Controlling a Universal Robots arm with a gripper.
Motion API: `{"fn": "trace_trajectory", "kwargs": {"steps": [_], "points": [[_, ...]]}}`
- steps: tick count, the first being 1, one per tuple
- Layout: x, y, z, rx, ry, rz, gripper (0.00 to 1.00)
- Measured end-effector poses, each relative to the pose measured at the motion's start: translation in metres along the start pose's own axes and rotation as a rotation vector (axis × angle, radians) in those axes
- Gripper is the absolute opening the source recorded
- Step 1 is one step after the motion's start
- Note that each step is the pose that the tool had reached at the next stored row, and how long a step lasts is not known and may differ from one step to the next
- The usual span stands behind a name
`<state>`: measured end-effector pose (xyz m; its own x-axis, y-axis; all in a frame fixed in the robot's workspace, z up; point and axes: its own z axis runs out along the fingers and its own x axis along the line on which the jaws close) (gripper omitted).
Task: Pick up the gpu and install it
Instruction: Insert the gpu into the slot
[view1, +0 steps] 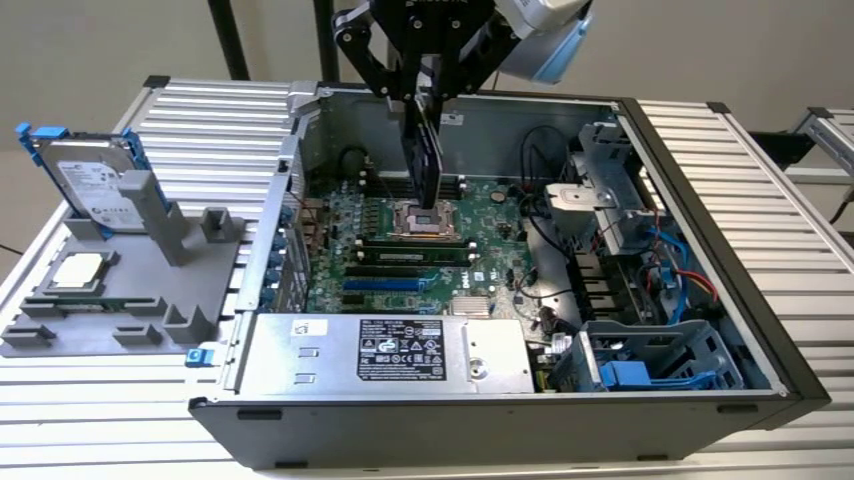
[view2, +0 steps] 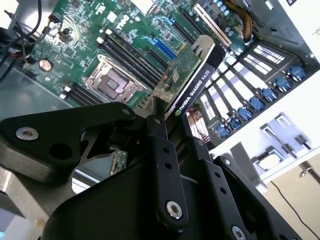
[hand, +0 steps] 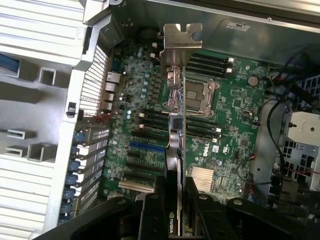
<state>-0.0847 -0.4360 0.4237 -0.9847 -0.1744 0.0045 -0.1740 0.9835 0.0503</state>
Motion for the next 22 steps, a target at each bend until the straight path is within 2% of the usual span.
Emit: {"fn": "trace_trajectory", "kwargs": {"steps": [22], "points": [[0.0002,0.0001,0.0,0.0002,0.0023,-0.047,0.0]]}}
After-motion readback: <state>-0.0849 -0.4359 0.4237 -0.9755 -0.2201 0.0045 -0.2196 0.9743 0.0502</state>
